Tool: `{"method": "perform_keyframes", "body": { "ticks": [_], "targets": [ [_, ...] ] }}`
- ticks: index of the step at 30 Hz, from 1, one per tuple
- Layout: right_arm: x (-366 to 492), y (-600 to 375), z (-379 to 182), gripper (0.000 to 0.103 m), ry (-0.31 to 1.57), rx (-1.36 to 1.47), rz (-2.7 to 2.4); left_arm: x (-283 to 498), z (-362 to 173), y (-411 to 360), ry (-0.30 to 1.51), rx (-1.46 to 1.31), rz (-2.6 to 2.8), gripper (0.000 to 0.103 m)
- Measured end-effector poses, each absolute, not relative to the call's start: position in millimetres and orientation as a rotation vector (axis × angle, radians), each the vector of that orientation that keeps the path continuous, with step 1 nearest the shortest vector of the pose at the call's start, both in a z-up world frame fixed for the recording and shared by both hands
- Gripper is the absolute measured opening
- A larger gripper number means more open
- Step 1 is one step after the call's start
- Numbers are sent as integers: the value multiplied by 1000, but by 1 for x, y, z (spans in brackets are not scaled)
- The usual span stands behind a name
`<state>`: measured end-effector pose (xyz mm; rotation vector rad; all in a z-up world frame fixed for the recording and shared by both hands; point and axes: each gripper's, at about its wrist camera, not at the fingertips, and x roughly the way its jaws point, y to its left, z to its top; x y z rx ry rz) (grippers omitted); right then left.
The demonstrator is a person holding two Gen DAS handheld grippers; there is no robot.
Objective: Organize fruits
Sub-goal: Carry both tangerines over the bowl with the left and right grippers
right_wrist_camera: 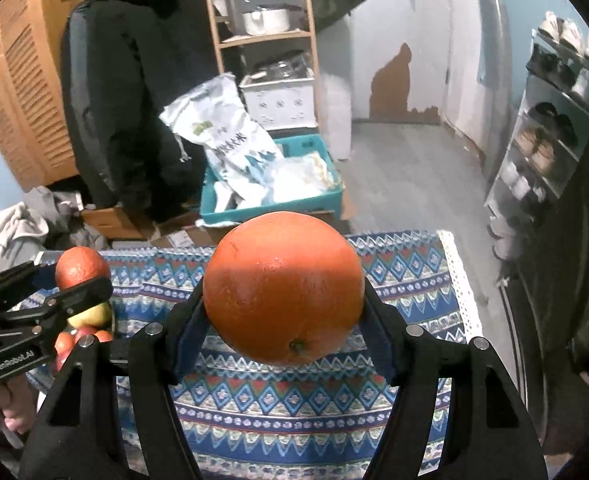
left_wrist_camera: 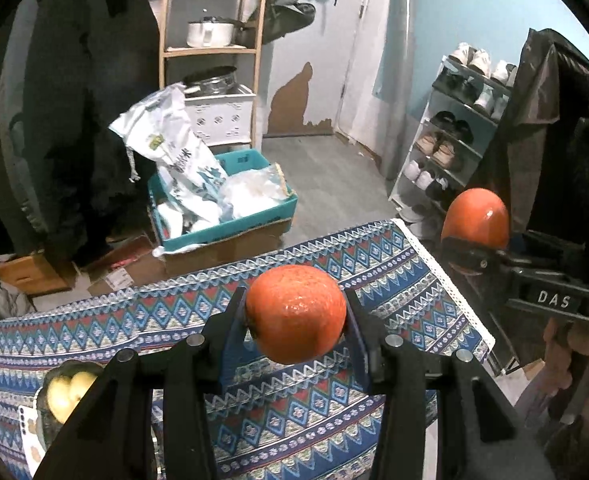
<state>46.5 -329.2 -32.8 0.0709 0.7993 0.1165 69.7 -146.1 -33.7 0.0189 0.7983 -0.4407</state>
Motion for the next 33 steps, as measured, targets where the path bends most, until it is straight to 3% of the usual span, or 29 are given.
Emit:
{"method": "perform_keyframes", "body": {
  "ticks": [16, 33],
  "targets": [
    [53, -250, -21, 69, 789, 19, 272, 46, -23, -74, 771, -46, -350, 46],
    [82, -121, -46, 69, 867, -58, 501, 35, -49, 62, 813, -193, -133, 46]
  ]
}}
